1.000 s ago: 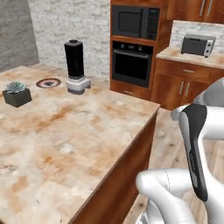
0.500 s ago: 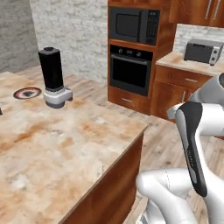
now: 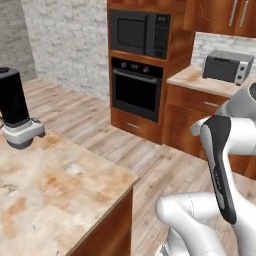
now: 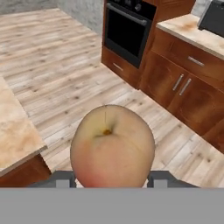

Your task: Pick the pear and peach from the fridge and place them on the plate next to the blender to make a fruit smoothie.

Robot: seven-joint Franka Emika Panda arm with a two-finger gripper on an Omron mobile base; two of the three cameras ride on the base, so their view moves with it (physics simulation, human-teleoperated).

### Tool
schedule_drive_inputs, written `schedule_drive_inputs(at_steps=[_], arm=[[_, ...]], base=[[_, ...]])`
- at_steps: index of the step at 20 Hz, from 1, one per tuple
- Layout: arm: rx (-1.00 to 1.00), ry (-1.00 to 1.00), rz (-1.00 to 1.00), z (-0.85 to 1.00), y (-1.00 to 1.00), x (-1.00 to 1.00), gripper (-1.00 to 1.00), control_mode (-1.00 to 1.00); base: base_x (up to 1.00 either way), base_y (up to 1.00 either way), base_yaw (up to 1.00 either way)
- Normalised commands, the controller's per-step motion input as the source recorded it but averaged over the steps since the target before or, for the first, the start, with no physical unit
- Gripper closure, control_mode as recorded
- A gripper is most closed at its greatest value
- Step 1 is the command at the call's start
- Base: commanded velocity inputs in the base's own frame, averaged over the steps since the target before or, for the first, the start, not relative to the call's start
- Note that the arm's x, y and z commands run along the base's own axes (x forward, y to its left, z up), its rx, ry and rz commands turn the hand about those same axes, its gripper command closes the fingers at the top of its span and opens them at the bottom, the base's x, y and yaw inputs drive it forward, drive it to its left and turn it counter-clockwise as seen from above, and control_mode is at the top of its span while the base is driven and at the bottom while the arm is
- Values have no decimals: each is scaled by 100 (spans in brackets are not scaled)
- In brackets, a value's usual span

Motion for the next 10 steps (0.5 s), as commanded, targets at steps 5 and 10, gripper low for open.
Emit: schedule_drive_inputs(at_steps=[5, 10], arm=[[0, 0, 0, 0, 0, 0, 100, 100], [0, 0, 0, 0, 0, 0, 100, 100]], base=[[100, -91, 29], [100, -83, 40]])
